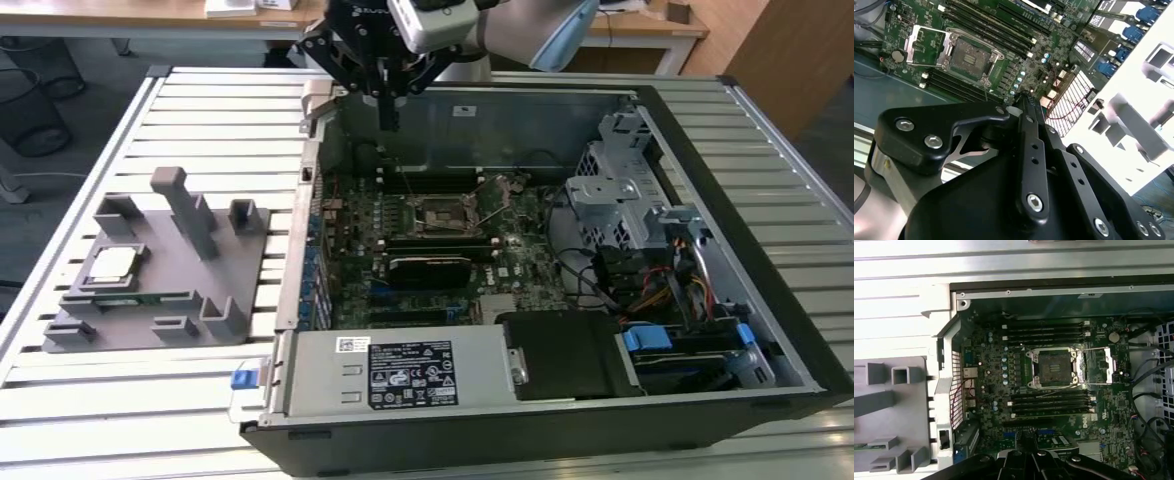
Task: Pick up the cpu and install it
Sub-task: 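Reach for the cpu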
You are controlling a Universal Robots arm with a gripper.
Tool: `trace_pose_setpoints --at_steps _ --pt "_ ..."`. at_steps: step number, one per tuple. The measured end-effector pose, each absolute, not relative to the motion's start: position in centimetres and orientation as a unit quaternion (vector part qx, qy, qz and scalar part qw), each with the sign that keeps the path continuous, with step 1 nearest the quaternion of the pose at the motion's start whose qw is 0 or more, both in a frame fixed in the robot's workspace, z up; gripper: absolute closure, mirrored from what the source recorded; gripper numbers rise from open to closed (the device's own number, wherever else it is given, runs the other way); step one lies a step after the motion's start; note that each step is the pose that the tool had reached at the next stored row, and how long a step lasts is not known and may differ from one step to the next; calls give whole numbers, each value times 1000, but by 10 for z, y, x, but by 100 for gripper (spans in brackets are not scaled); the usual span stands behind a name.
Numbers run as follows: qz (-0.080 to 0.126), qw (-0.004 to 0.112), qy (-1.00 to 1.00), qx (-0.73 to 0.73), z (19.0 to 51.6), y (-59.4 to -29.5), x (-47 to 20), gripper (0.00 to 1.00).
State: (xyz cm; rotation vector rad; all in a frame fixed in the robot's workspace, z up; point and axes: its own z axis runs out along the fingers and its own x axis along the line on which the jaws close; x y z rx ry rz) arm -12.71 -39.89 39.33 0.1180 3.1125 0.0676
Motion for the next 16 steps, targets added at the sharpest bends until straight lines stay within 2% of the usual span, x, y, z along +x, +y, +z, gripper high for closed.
trace_pose_setpoints --at_steps 16 --pt "22 13 999 38 393 -399 -133 89"
